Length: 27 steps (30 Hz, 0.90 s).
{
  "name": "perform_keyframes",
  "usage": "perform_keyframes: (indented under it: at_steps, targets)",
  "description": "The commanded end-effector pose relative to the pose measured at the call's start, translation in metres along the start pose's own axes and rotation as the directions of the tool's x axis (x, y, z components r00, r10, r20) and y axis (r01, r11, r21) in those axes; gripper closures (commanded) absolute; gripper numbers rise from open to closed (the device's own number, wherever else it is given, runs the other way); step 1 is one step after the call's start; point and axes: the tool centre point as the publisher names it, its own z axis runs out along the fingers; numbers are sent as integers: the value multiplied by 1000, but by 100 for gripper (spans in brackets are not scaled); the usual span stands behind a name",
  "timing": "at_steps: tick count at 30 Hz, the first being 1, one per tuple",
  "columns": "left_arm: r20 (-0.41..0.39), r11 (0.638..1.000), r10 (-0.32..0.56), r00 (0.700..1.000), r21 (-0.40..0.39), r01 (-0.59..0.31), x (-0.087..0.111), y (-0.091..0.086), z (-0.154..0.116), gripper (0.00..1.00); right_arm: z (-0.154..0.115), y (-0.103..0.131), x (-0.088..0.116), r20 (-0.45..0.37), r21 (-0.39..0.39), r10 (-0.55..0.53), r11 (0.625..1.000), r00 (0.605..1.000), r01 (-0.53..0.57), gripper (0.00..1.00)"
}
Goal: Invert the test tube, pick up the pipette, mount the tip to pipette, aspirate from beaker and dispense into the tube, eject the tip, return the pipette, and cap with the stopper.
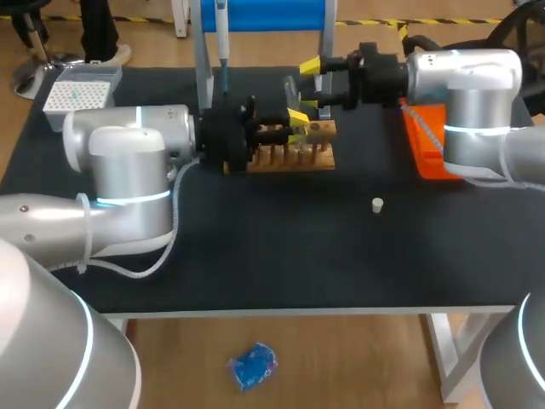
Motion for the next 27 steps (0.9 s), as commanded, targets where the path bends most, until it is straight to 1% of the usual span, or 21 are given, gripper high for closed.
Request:
perform_keyframes:
  at_steps: [1, 2, 3, 4, 5, 6, 19, 20, 21, 22, 23, 24, 25, 26, 27]
  targets:
    - [-16, 985, -158, 987, -65, 157, -17, -7, -20, 100, -18, -5, 13, 24, 8, -267, 964, 963, 267, 0]
    - [-23, 982, -174, 985, -85, 171, -20, -4, -24, 100, -21, -5, 16, 23, 39, -358, 933, 933, 357, 0]
    - [-13, 974, -207, 978, -90, 205, -21, -2, -28, 100, -24, -6, 18, 27, 68, -465, 884, 885, 463, 0]
    - [1, 971, -216, 976, -105, 215, -23, 1, -30, 100, -26, -6, 21, 14, 63, -554, 832, 833, 552, 0]
    - [-7, 975, -191, 981, -116, 189, -24, 4, -33, 100, -28, -6, 26, -10, 52, -570, 820, 821, 570, 0]
    - [-12, 983, -145, 989, -113, 143, -26, 6, -35, 100, -28, -6, 26, -10, 52, -570, 820, 821, 570, 0]
    - [-12, 983, -145, 989, -113, 143, -26, 6, -35, 100, -28, -6, 26, -10, 52, -570, 820, 821, 570, 0]
    - [27, 973, -207, 978, -95, 209, -28, 5, -35, 100, -28, -6, 26, -10, 52, -570, 820, 821, 570, 0]
    - [-28, 961, -252, 967, -123, 246, -30, 6, -35, 100, -27, -8, 25, 45, 109, -661, 749, 749, 654, 0]
    - [-41, 937, -336, 941, -120, 329, -30, 6, -35, 100, -27, -11, 24, 82, 187, -750, 658, 656, 729, 0]
    - [3, 912, -402, 916, -93, 400, -34, 5, -34, 100, -28, -14, 23, 67, 206, -788, 611, 612, 764, 0]
    - [-9, 889, -448, 894, -114, 444, -38, 4, -34, 100, -32, -15, 24, 83, 214, -831, 555, 551, 804, 0]
    - [-51, 863, -498, 866, -130, 489, -39, 5, -35, 100, -34, -17, 23, 91, 279, -880, 472, 467, 836, 0]
    - [-42, 843, -531, 847, -130, 522, -42, 4, -36, 100, -37, -20, 20, 82, 358, -928, 369, 365, 858, 0]
    - [-32, 817, -570, 821, -121, 563, -46, 5, -35, 100, -39, -23, 16, 69, 440, -967, 249, 244, 863, 0]
